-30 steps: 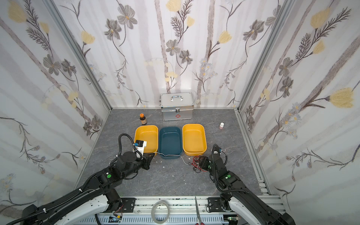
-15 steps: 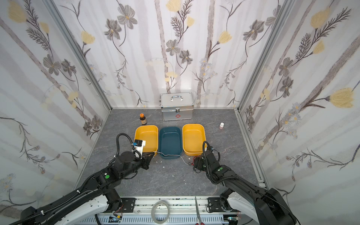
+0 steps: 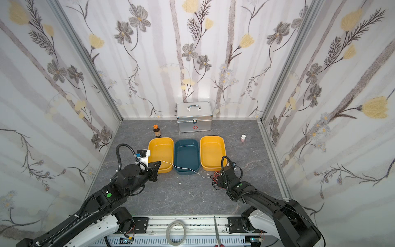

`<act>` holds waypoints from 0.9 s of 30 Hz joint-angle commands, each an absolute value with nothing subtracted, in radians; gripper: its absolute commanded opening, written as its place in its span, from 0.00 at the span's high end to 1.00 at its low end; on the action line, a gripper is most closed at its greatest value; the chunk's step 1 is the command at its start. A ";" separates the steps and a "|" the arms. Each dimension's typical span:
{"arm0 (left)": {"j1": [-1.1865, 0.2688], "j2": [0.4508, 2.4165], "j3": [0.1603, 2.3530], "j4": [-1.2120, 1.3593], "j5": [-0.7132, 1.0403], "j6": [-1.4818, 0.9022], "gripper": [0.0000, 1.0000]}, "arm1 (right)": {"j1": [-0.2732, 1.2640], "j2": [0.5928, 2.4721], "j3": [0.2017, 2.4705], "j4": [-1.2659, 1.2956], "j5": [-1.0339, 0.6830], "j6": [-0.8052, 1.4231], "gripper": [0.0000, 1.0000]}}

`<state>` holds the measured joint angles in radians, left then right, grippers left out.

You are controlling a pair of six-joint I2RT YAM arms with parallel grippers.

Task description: Untangle the cables

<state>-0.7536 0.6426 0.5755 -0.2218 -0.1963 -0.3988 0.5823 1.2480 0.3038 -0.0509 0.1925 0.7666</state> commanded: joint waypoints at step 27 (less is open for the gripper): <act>-0.586 0.602 0.664 -0.417 -0.304 -0.423 1.00 | 0.443 0.901 0.239 -0.224 0.245 0.808 0.58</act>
